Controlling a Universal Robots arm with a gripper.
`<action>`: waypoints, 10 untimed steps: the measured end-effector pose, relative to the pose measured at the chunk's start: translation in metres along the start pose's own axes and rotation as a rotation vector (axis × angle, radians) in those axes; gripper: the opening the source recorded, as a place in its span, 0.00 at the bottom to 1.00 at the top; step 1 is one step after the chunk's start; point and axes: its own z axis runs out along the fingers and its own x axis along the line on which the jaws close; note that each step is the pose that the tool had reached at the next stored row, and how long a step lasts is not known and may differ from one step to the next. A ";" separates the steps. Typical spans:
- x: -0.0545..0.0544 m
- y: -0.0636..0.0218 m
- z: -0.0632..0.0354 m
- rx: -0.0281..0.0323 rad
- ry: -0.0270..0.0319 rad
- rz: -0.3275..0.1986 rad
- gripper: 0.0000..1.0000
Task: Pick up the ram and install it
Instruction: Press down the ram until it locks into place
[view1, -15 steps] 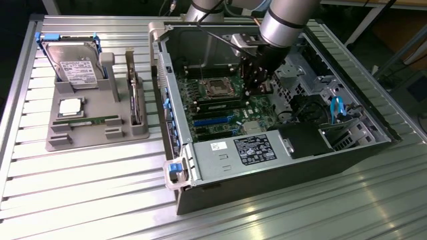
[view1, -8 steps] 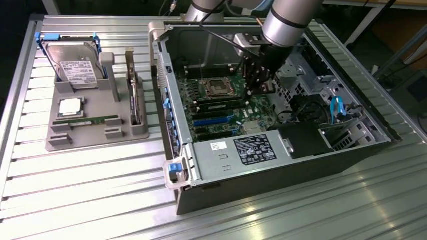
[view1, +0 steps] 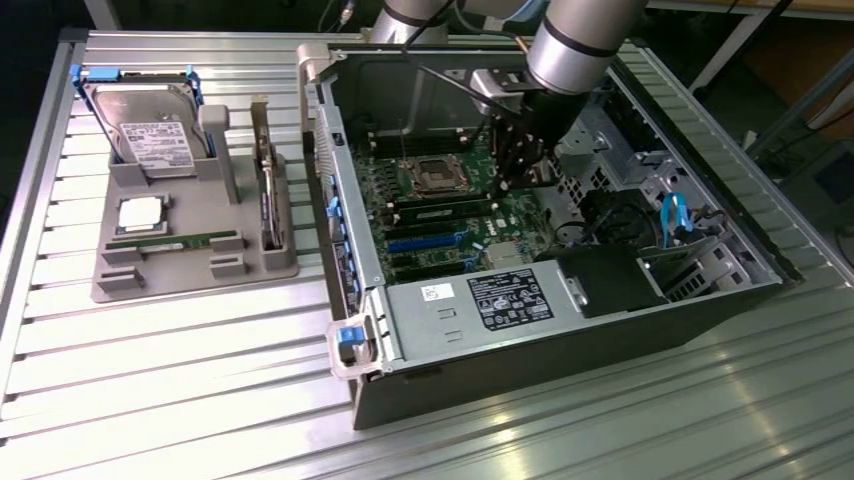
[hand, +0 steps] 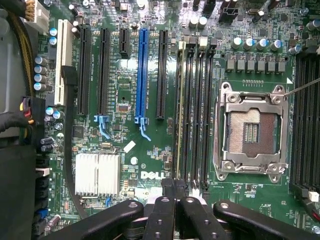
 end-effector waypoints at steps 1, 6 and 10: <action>0.000 0.0000 0.0000 0.0000 0.0000 0.000 0.11; -0.001 0.0013 0.0027 0.0000 0.0030 0.000 0.11; -0.004 0.0031 0.0070 -0.0002 0.0127 0.001 0.11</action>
